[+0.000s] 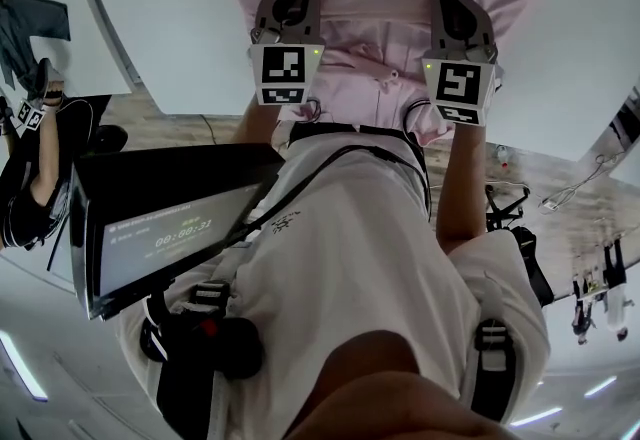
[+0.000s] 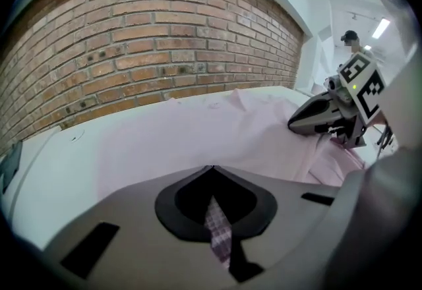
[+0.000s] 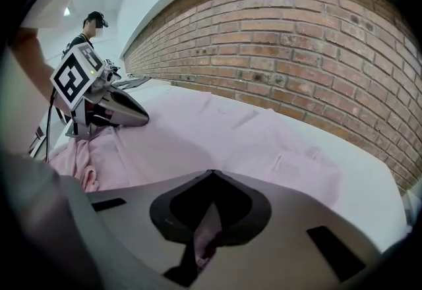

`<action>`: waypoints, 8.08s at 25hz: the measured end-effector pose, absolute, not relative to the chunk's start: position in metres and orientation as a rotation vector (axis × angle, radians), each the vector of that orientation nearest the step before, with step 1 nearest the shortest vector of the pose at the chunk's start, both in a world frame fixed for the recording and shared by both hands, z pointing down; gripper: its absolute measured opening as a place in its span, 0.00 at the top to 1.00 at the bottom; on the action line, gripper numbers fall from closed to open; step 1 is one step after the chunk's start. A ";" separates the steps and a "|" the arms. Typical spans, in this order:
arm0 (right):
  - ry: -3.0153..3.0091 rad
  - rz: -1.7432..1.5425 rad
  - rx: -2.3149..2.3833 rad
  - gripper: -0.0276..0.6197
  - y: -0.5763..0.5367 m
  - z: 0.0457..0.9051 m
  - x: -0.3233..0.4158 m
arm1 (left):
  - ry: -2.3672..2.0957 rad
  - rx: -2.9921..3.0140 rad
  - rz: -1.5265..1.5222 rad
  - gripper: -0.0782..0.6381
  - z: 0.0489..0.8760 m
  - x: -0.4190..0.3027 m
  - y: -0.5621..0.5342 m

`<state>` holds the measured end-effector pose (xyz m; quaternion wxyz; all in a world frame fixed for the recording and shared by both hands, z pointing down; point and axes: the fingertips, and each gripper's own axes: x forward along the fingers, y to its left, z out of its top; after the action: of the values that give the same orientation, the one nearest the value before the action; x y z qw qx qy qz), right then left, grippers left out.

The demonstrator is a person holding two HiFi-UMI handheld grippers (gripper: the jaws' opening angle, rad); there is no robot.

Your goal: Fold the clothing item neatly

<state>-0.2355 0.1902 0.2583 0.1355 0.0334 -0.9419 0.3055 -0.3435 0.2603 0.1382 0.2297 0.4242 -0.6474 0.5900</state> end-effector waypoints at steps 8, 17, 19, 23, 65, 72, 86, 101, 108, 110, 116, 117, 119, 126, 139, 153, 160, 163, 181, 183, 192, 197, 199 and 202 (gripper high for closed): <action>-2.690 0.915 0.044 0.95 0.218 0.261 -0.216 | -1.769 1.134 1.573 0.89 0.138 -0.321 0.293; -2.665 0.885 -0.042 0.95 0.230 0.273 -0.208 | -1.750 1.129 1.589 0.89 0.147 -0.315 0.298; -2.674 0.869 -0.058 0.95 0.223 0.268 -0.203 | -1.756 1.149 1.612 0.89 0.139 -0.308 0.288; -2.726 0.869 -0.005 0.95 0.192 0.251 -0.202 | -1.738 1.204 1.598 0.89 0.124 -0.299 0.258; -2.651 0.956 0.139 0.81 0.087 0.281 -0.295 | -1.610 1.089 1.621 0.81 0.153 -0.428 0.160; -2.734 0.876 0.203 0.91 0.078 0.264 -0.283 | -1.637 1.145 1.671 0.87 0.141 -0.417 0.151; -2.974 0.711 0.272 0.91 0.128 0.245 -0.232 | -1.736 1.347 1.751 0.87 0.112 -0.365 0.193; -2.845 0.785 0.165 0.81 0.179 0.296 -0.230 | -1.672 1.241 1.713 0.82 0.133 -0.369 0.271; -2.853 0.917 0.234 0.85 0.165 0.295 -0.207 | -1.712 1.266 1.682 0.82 0.119 -0.360 0.260; -2.906 0.945 0.287 0.93 0.153 0.277 -0.207 | -1.741 1.292 1.668 0.87 0.117 -0.354 0.241; -2.774 0.897 0.208 0.95 0.155 0.284 -0.258 | -1.625 1.197 1.724 0.87 0.154 -0.369 0.234; -2.737 0.872 0.177 0.95 0.161 0.293 -0.262 | -1.590 1.148 1.739 0.87 0.164 -0.376 0.245; -2.687 0.845 0.125 0.95 0.172 0.304 -0.262 | -1.541 1.086 1.744 0.87 0.176 -0.384 0.261; -2.669 0.996 0.029 0.95 0.194 0.280 -0.243 | -1.502 1.133 1.738 0.87 0.164 -0.340 0.261; -2.591 1.134 -0.218 0.95 0.280 0.259 -0.210 | -1.403 0.997 1.662 0.87 0.169 -0.283 0.371; -2.561 0.958 -0.313 0.95 0.315 0.267 -0.219 | -1.369 1.050 1.668 0.87 0.198 -0.281 0.372; -2.588 0.932 -0.223 0.95 0.295 0.268 -0.234 | -1.385 1.070 1.689 0.87 0.200 -0.296 0.351; -2.596 0.938 -0.176 0.95 0.282 0.270 -0.243 | -1.398 1.092 1.715 0.87 0.201 -0.308 0.334; -2.671 0.909 0.001 0.95 0.197 0.270 -0.299 | -1.519 1.149 1.724 0.88 0.204 -0.367 0.243; -2.684 0.905 -0.002 0.95 0.195 0.267 -0.303 | -1.533 1.128 1.749 0.88 0.199 -0.369 0.243; -2.727 0.845 0.007 0.95 0.171 0.265 -0.311 | -1.559 1.154 1.756 0.88 0.203 -0.378 0.218; -2.735 0.829 0.019 0.95 0.168 0.263 -0.312 | -1.528 1.172 1.792 0.88 0.201 -0.376 0.216; -2.755 0.834 0.030 0.95 0.167 0.260 -0.308 | -1.520 1.192 1.816 0.88 0.193 -0.372 0.214; -2.787 0.926 0.015 0.95 0.166 0.251 -0.295 | -1.505 1.223 1.815 0.88 0.177 -0.361 0.217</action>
<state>-0.2952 0.1664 0.2508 0.1021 0.0051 -0.9440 0.3138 -0.3608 0.2168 0.1768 0.2405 0.4470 -0.5499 0.6633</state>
